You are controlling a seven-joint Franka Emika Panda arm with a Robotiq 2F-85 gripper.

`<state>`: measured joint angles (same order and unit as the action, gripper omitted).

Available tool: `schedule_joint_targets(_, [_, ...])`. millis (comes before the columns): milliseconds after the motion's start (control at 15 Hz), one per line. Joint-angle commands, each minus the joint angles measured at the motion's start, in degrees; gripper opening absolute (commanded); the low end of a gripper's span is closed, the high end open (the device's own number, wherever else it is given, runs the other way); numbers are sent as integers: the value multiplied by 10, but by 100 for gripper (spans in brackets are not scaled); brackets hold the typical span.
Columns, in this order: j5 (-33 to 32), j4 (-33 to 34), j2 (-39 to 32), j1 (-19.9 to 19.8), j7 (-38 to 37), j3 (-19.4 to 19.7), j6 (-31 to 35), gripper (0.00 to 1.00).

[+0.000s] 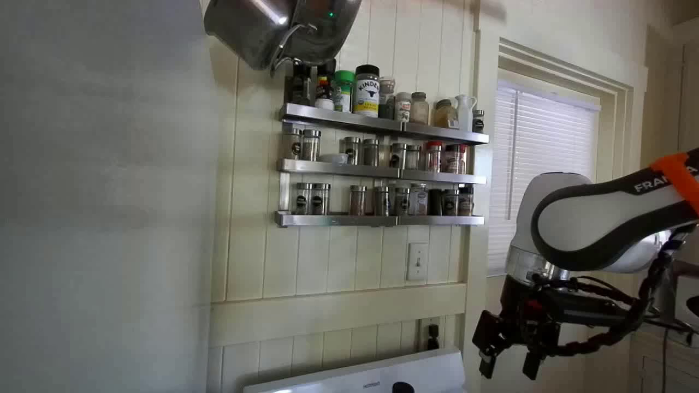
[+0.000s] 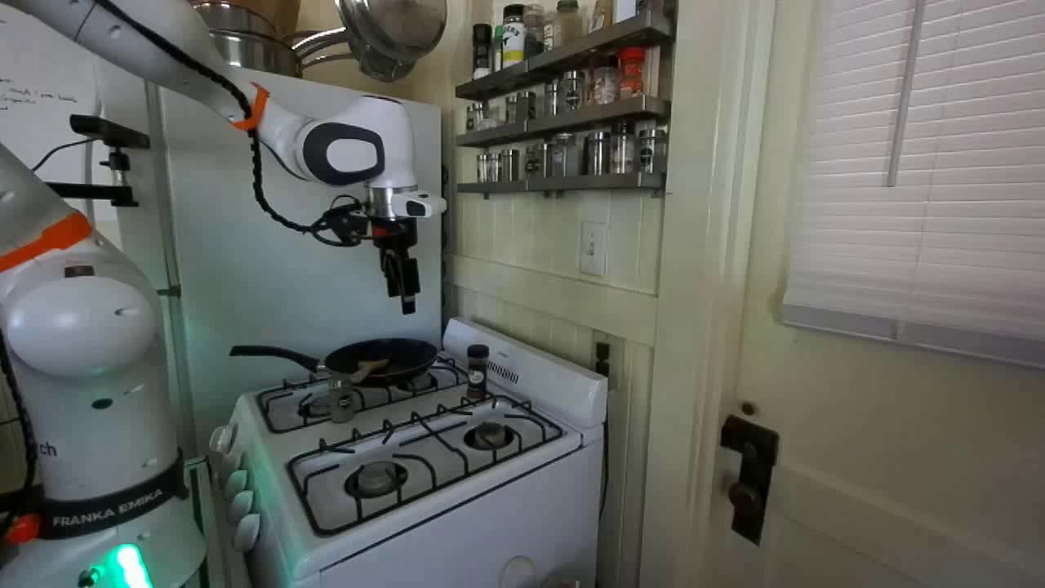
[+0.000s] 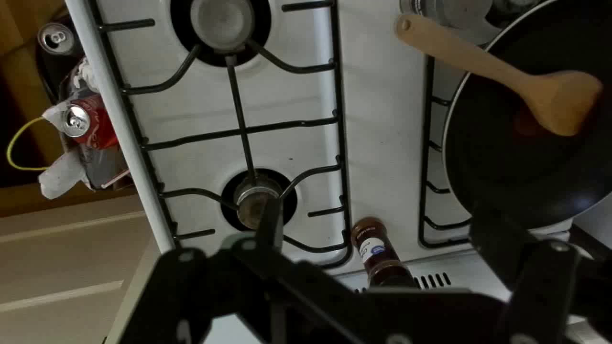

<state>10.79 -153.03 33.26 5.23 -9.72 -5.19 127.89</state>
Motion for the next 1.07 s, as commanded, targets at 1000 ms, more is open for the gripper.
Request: schedule_joint_targets(1000, [127,-102,59,38,20,28,47,100])
